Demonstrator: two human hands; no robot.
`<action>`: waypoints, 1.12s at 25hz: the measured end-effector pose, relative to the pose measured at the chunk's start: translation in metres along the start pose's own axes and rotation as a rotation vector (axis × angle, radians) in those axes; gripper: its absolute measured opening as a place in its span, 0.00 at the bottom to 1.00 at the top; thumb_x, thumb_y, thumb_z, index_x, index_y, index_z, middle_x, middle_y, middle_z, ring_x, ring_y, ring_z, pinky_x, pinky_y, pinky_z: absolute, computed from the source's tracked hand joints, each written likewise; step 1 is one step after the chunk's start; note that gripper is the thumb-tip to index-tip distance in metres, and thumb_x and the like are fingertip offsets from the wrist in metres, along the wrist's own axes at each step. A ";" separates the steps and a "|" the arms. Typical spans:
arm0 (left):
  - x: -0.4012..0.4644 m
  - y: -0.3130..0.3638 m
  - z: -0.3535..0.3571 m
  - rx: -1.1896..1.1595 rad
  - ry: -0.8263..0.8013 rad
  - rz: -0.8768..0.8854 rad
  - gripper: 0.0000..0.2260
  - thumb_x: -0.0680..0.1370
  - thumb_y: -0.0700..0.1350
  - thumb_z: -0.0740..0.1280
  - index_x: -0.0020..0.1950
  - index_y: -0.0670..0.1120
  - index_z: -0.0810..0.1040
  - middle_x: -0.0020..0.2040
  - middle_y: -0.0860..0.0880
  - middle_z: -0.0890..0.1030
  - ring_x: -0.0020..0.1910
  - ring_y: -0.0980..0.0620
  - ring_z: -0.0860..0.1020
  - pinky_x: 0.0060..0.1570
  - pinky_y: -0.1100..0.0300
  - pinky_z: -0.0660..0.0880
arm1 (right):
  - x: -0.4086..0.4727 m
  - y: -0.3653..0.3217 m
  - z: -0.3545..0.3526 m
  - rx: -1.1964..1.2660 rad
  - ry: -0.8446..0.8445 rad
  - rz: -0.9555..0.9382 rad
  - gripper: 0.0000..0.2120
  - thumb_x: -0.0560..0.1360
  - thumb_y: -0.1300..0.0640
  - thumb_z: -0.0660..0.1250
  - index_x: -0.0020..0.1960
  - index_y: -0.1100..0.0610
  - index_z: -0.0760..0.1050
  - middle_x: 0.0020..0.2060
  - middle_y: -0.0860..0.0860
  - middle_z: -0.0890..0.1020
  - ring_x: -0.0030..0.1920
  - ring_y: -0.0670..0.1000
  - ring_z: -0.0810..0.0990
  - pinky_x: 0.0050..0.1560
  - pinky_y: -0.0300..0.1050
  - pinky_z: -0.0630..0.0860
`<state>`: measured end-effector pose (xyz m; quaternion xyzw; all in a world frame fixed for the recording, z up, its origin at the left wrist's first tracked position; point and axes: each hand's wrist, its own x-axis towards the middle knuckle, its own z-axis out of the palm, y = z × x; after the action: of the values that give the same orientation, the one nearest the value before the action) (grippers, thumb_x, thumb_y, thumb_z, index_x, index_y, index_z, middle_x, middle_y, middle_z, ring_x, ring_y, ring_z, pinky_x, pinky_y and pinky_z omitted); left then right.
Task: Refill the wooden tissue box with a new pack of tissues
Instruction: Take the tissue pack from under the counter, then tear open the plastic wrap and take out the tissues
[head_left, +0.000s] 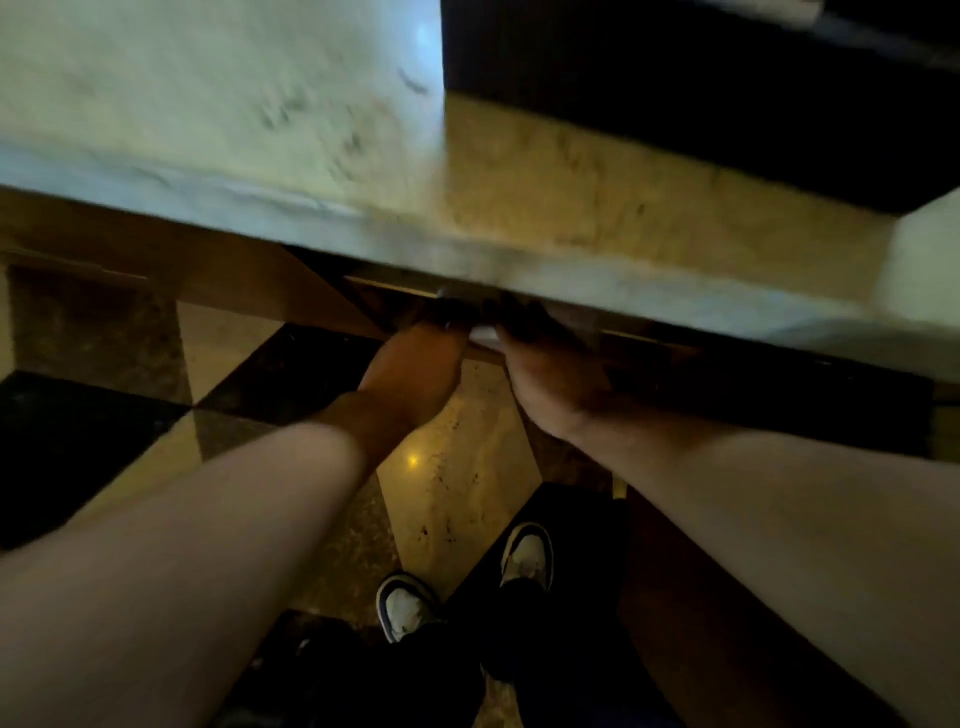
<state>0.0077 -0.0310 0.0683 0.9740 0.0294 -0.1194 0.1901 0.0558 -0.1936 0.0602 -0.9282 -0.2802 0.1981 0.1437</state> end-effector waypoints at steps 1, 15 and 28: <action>-0.014 0.004 -0.017 -0.023 -0.011 0.027 0.21 0.80 0.37 0.61 0.74 0.45 0.71 0.70 0.38 0.75 0.65 0.37 0.76 0.58 0.47 0.77 | -0.013 -0.016 -0.019 0.002 0.013 0.001 0.22 0.84 0.51 0.51 0.75 0.55 0.68 0.72 0.59 0.74 0.71 0.63 0.72 0.68 0.56 0.68; -0.162 0.058 -0.212 -0.080 0.028 -0.021 0.14 0.82 0.40 0.61 0.66 0.40 0.76 0.62 0.40 0.80 0.62 0.42 0.76 0.61 0.50 0.73 | -0.121 -0.160 -0.199 -0.102 -0.067 -0.097 0.21 0.80 0.59 0.59 0.73 0.54 0.69 0.68 0.54 0.78 0.65 0.58 0.78 0.64 0.55 0.76; -0.168 0.122 -0.261 -0.193 0.119 0.158 0.16 0.85 0.44 0.56 0.71 0.42 0.73 0.67 0.40 0.78 0.63 0.42 0.76 0.63 0.51 0.72 | -0.189 -0.136 -0.298 -0.093 0.186 -0.069 0.17 0.80 0.55 0.63 0.68 0.53 0.76 0.63 0.55 0.82 0.62 0.57 0.81 0.59 0.57 0.78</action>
<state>-0.0849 -0.0475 0.3881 0.9558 -0.0251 -0.0429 0.2897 -0.0178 -0.2398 0.4282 -0.9381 -0.3061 0.0930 0.1325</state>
